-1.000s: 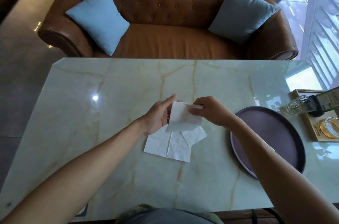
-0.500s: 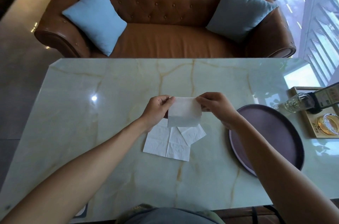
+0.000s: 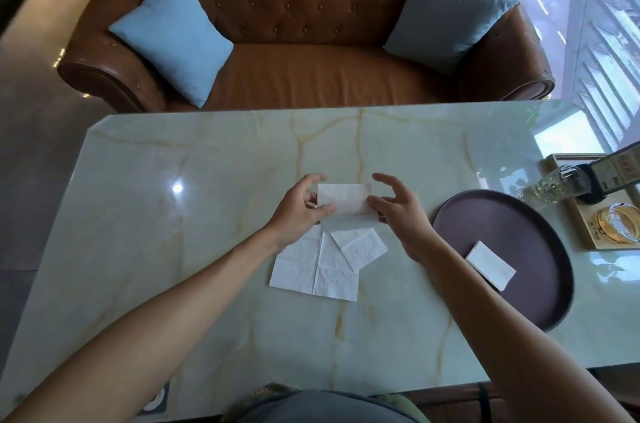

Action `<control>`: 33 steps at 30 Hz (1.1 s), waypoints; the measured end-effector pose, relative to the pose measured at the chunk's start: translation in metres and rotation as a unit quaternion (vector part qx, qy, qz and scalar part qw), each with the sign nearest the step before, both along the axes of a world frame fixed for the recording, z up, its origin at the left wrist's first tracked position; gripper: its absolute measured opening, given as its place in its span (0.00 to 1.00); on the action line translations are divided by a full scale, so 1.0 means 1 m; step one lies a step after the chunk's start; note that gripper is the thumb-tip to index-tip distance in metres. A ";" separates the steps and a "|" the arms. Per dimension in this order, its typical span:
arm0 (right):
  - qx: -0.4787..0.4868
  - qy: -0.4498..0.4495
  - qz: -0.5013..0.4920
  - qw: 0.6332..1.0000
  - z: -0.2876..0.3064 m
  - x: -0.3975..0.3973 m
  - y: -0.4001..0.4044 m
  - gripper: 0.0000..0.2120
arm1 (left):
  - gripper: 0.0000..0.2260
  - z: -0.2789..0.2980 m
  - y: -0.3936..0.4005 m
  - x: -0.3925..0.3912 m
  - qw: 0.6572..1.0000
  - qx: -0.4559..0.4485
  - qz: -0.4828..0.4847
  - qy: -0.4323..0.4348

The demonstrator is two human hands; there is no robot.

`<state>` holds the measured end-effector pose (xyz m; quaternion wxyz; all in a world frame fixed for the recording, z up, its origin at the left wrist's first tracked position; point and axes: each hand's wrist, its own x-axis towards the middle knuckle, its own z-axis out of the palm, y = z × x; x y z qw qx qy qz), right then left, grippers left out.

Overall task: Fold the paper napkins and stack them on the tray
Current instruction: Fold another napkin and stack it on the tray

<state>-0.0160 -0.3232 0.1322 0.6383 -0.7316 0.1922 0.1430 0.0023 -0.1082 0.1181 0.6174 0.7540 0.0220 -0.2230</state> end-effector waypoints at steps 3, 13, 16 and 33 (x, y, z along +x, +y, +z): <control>-0.031 -0.020 0.020 0.999 -0.001 -0.003 -0.004 0.13 | 0.06 0.000 -0.002 -0.001 0.999 0.019 -0.022 -0.017; -0.087 -0.011 0.117 0.989 -0.001 -0.013 -0.008 0.21 | 0.18 -0.001 -0.007 -0.001 0.998 0.023 -0.063 0.013; -0.170 -0.043 0.131 0.976 -0.006 -0.014 -0.005 0.20 | 0.15 -0.005 -0.008 -0.001 0.998 0.040 -0.050 0.007; -0.202 -0.060 0.224 0.952 0.005 0.003 -0.013 0.03 | 0.08 -0.003 0.004 0.001 0.996 0.004 -0.091 0.016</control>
